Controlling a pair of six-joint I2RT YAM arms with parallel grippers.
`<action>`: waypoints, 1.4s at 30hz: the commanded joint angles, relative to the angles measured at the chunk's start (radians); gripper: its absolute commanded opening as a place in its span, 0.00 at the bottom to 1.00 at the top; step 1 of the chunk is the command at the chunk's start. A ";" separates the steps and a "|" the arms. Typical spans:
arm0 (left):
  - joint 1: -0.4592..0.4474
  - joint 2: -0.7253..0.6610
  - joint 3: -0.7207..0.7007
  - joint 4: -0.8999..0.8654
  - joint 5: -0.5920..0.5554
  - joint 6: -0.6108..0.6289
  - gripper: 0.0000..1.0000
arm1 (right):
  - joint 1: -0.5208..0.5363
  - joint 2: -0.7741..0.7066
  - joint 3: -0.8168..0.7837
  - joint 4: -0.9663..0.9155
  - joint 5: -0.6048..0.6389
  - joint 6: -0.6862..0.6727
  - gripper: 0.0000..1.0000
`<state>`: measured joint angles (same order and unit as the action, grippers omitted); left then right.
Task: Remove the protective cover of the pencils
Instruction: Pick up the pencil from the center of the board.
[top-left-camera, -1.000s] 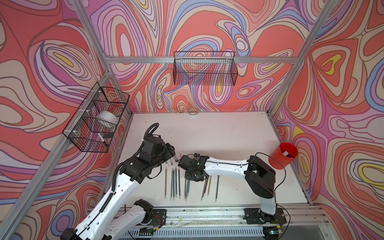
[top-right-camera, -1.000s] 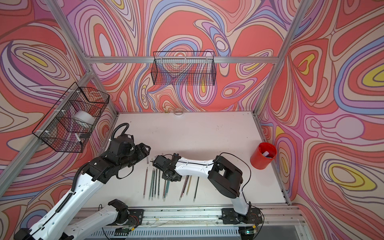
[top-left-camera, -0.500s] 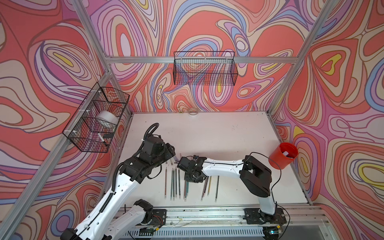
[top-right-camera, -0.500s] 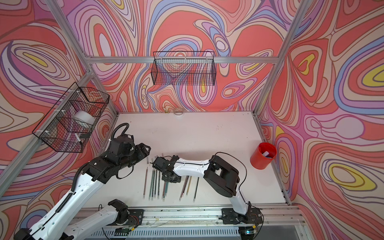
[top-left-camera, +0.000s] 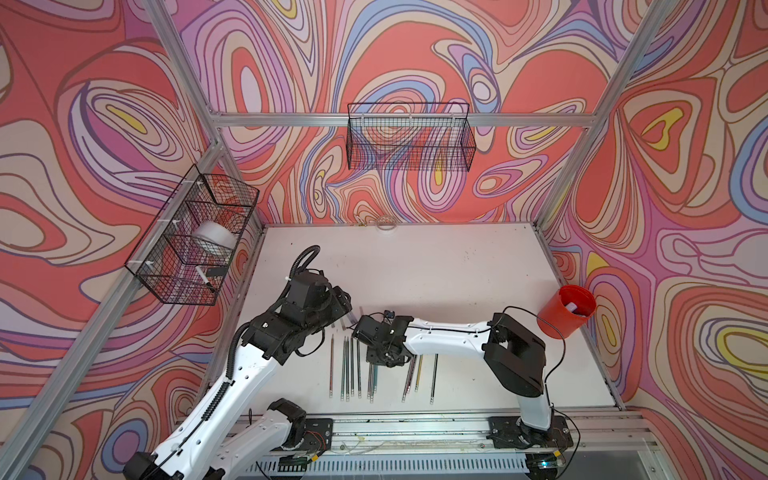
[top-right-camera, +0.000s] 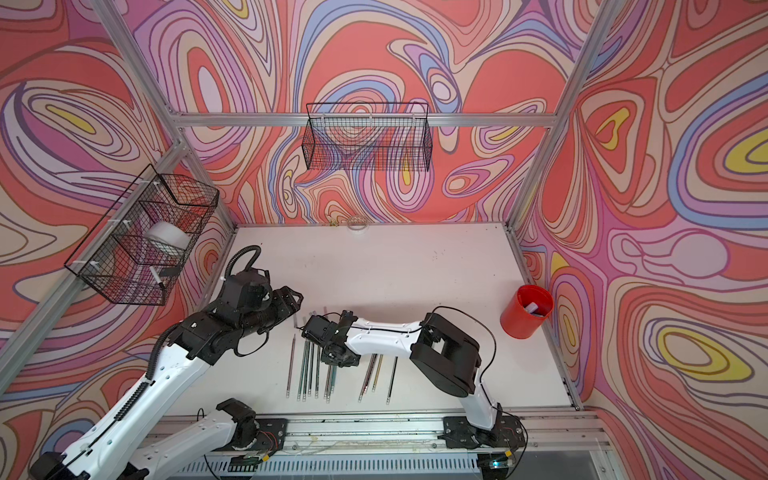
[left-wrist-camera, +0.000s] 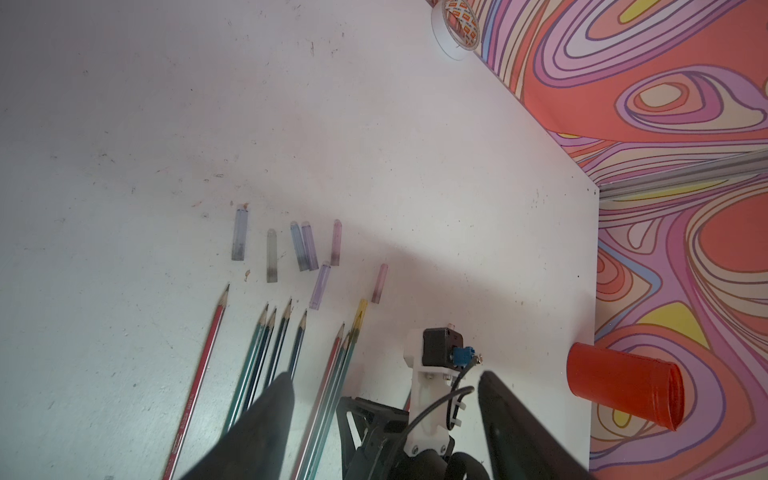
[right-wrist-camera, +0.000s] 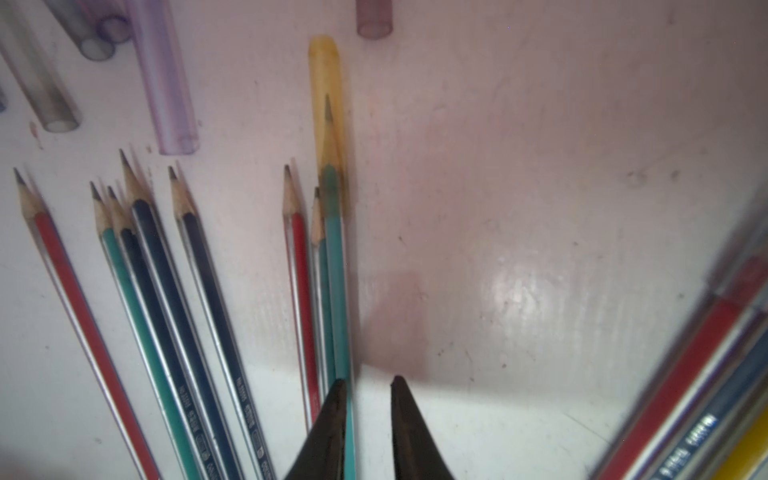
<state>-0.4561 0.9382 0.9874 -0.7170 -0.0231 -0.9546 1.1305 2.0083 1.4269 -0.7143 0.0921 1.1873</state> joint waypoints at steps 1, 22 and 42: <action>0.009 0.005 0.006 -0.002 0.000 -0.009 0.72 | 0.006 -0.004 0.017 -0.003 0.018 -0.006 0.22; 0.009 0.005 0.007 0.002 0.003 -0.011 0.72 | 0.006 0.056 0.037 -0.036 0.003 -0.001 0.21; 0.009 -0.005 0.014 -0.001 0.022 -0.019 0.72 | 0.006 0.133 0.100 -0.187 0.033 0.011 0.20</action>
<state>-0.4515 0.9382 0.9874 -0.7162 -0.0067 -0.9550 1.1336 2.0983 1.5311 -0.8261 0.0963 1.1877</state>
